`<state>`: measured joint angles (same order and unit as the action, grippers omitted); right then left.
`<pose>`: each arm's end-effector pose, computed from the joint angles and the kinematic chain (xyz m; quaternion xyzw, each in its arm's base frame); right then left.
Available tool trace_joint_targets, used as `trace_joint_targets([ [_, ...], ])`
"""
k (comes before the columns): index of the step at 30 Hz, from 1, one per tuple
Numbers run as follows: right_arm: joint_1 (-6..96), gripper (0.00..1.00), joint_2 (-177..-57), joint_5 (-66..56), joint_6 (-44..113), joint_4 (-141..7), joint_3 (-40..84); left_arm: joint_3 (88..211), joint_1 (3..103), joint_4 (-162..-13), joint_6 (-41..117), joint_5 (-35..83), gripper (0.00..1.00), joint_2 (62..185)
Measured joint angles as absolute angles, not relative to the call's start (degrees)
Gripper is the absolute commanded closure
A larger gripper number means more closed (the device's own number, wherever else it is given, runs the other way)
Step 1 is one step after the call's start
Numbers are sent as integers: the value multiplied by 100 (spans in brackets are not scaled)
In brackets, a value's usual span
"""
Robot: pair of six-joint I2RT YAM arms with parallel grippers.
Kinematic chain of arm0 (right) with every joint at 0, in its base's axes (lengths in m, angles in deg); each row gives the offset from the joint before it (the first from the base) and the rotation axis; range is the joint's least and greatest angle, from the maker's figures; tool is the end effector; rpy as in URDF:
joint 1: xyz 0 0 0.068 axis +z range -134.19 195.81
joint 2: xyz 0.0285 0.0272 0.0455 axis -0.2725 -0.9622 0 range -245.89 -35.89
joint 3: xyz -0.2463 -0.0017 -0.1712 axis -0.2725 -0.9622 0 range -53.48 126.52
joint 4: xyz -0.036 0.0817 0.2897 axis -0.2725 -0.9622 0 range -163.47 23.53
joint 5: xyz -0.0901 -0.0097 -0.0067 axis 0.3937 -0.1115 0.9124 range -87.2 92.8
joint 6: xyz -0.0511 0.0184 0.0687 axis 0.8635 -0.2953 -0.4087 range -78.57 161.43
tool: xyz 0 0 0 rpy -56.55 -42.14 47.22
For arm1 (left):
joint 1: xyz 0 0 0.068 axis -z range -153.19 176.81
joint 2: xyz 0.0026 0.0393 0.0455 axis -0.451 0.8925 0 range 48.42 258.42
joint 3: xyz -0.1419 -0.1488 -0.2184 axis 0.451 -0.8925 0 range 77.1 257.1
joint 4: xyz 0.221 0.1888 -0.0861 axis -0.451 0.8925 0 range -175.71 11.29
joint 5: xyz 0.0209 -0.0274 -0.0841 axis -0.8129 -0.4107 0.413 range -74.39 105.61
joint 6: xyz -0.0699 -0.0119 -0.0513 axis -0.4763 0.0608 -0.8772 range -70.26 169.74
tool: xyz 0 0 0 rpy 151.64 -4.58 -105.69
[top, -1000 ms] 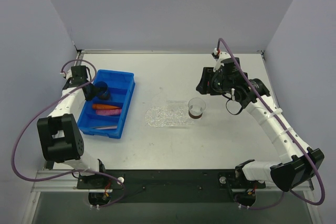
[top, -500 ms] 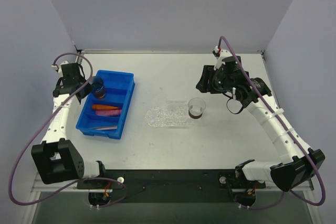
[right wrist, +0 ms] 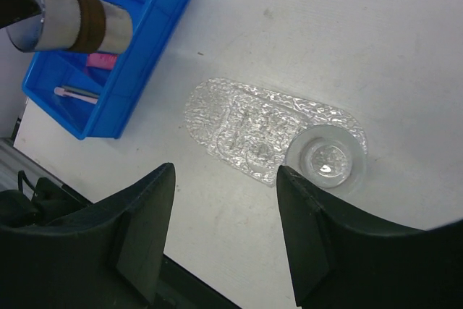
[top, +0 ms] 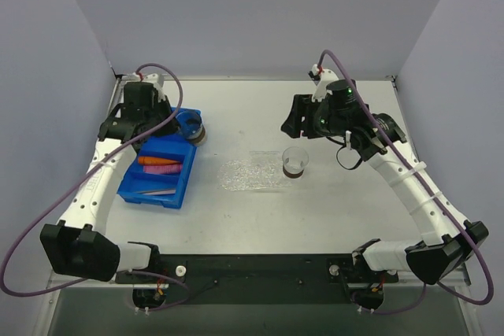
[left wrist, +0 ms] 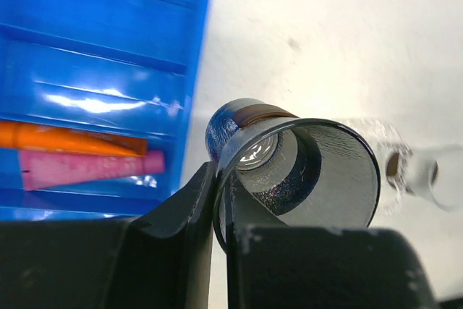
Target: Prepare toiletry sets of a toothbrush and toothpaste on the tray
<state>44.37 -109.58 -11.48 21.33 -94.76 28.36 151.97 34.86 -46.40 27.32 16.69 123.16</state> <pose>0.3032 0.1869 0.4428 -0.1310 0.8060 0.3269 0.4758 0.3459 -0.0503 0.3600 -0.1089 0.8966 -0.1210 0.4118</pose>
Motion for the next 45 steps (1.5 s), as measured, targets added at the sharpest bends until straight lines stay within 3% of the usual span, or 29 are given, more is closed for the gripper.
trace_joint_targets([
  [15,5768,46,-11463,-1168,1637,-9496,3081,15514,5211,-3632,3381,2397,100,12643],
  [27,5984,51,-11695,-1457,1239,-9332,3081,15505,6096,-3693,3602,2727,100,12602],
  [35,6002,54,-11926,-1454,1318,-9262,2965,15669,6380,-3706,3657,2736,100,12718],
  [45,6175,66,-11926,-1043,1696,-9268,2890,16060,6513,-3733,3637,2714,100,12934],
])
